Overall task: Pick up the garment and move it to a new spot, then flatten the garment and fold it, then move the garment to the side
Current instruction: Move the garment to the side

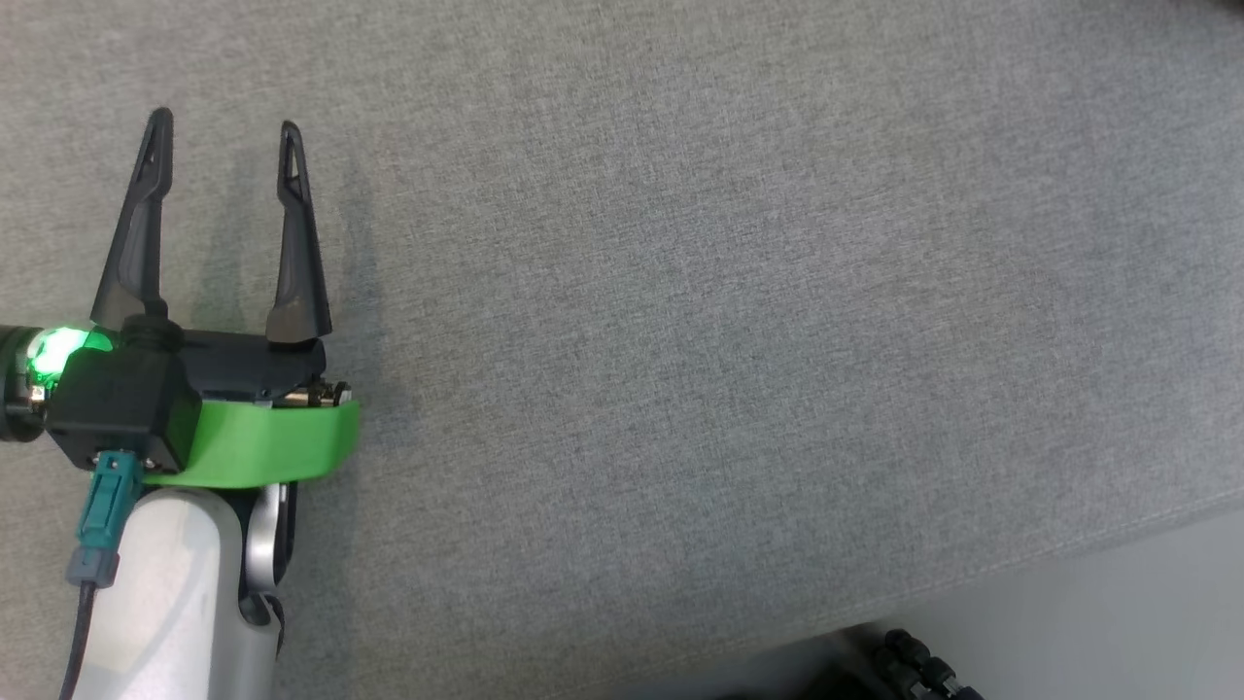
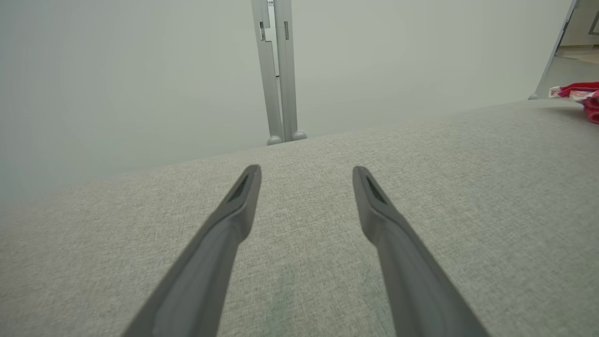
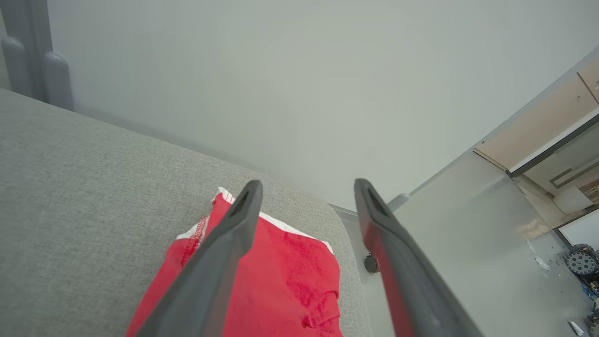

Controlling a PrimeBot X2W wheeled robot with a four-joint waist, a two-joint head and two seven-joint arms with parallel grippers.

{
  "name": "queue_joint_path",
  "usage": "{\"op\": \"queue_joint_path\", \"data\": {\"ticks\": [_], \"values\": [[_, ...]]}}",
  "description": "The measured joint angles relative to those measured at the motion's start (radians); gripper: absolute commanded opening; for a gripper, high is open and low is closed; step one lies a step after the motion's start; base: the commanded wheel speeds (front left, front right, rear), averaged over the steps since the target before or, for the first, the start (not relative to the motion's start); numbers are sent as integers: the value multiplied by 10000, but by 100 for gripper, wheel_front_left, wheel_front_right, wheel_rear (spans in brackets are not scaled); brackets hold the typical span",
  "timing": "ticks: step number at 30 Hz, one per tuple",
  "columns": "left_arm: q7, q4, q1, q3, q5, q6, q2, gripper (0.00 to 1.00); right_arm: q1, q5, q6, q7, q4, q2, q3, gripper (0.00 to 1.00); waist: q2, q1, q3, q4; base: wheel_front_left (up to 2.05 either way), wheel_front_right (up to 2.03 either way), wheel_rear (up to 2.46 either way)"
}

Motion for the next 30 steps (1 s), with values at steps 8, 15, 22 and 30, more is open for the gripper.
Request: {"op": "queue_joint_path", "data": {"ticks": [8, 15, 22, 30], "values": [[-489, 775, 630, 123, -416, 155, -265, 100, 1908, -487, -2, -12, -1931, 826, -1189, 100, 0, 0, -1162, 393, 0, 0, 0], [-708, 1338, 1281, 249, -792, 199, -399, 100, 3955, -821, -2, -12, -3317, 1772, -1942, 100, 0, -1, -2220, 872, 0, 0, 0], [-842, 1858, 1685, 330, -1049, 196, -546, 100, 5669, -1066, -2, -12, -4278, 2504, -2405, 100, 0, -1, -3130, 1398, 0, 0, 0], [-928, 2401, 1995, 393, -1233, 125, -644, 100, 7630, -1152, -2, -12, -5405, 3317, -3053, 100, 0, -1, -3999, 1855, 0, 0, 0]]}}
